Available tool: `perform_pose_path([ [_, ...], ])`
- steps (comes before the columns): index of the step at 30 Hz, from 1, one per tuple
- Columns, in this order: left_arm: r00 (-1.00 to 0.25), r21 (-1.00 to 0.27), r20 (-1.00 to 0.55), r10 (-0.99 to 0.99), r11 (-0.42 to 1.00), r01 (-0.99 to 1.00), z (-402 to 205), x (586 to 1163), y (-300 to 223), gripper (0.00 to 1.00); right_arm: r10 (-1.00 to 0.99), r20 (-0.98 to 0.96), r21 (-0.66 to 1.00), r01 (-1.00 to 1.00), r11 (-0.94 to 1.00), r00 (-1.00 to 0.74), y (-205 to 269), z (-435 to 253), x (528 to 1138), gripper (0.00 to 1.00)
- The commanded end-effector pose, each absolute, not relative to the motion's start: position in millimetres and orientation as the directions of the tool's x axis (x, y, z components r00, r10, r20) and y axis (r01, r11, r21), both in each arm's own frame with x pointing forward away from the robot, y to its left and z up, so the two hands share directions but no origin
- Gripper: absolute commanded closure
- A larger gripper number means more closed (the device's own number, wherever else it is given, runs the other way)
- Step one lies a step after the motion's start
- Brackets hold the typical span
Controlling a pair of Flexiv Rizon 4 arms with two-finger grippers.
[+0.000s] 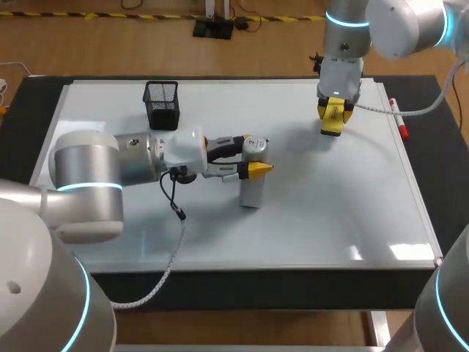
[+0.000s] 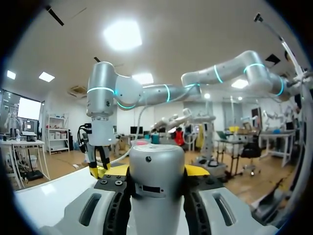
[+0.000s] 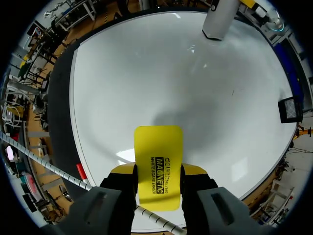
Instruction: Pick up the inspection probe, press it on each red-marked spot on the whiteboard one by one, put down the probe, pick up the eraser, and wipe off all the red marks.
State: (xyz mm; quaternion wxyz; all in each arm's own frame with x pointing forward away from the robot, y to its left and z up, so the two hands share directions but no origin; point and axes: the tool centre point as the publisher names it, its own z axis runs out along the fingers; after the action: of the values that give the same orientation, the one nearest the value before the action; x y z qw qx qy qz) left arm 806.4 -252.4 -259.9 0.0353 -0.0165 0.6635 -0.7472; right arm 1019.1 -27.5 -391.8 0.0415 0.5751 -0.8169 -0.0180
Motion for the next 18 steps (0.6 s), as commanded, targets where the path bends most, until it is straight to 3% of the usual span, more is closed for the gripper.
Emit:
perform_pose_path([
  [1,-0.996,-0.994,-0.027,-0.084,-0.102,0.036,-247,807,-243,1.00,-0.942,0.049,0.076,-0.939,0.336,-0.333,-28,-391,1019,1.00],
  [18,-0.978,-0.992,-0.073,-0.194,-0.085,0.091,-220,829,-169,1.00,-0.942,0.049,0.076,-0.939,0.336,-0.333,-28,-391,1019,1.00],
])
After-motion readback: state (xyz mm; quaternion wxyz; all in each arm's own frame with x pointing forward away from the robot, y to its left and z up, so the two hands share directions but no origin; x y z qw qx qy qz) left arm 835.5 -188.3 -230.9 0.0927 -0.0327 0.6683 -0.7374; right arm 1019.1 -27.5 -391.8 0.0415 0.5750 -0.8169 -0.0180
